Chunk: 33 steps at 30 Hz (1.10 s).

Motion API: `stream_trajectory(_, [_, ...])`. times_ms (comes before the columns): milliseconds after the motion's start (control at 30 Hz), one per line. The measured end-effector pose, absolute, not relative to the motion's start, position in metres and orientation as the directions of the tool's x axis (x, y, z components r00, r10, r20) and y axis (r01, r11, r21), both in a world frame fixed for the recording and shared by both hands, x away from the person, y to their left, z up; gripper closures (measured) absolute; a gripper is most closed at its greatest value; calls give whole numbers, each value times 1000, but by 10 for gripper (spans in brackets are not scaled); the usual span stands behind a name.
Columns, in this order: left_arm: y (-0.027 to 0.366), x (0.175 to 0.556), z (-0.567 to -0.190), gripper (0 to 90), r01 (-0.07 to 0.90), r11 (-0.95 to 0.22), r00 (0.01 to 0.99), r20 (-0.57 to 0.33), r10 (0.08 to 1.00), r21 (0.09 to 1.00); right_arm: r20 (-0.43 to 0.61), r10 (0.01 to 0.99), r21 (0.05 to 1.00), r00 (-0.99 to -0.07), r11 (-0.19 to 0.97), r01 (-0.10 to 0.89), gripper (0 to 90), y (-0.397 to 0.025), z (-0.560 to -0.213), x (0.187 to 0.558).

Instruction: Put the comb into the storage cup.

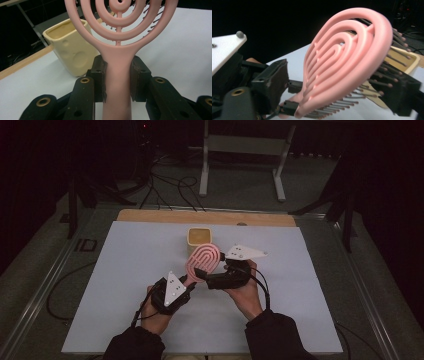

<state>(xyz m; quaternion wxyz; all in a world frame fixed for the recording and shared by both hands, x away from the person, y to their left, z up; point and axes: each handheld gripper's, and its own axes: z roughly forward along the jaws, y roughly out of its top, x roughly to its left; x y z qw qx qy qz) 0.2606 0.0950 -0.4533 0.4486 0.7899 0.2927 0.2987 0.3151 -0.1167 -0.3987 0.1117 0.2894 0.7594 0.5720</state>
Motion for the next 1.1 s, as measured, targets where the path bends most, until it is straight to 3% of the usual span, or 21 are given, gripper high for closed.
stream_trajectory(300, [96,261,-454,700,190,-409,651,198,733,892,227,566,926,-793,126,355,432,-117,-396,319])
stream_trajectory(433, [96,261,-454,700,190,-408,650,198,734,893,235,572,921,-786,127,368,500,-117,-398,319])
stream_trajectory(733, [96,261,-455,700,194,-402,650,190,736,895,307,554,895,-774,110,433,558,-116,-398,321])
stream_trajectory(1100, [96,261,-457,700,195,-403,650,190,736,894,328,545,872,-772,140,469,540,-115,-401,323])
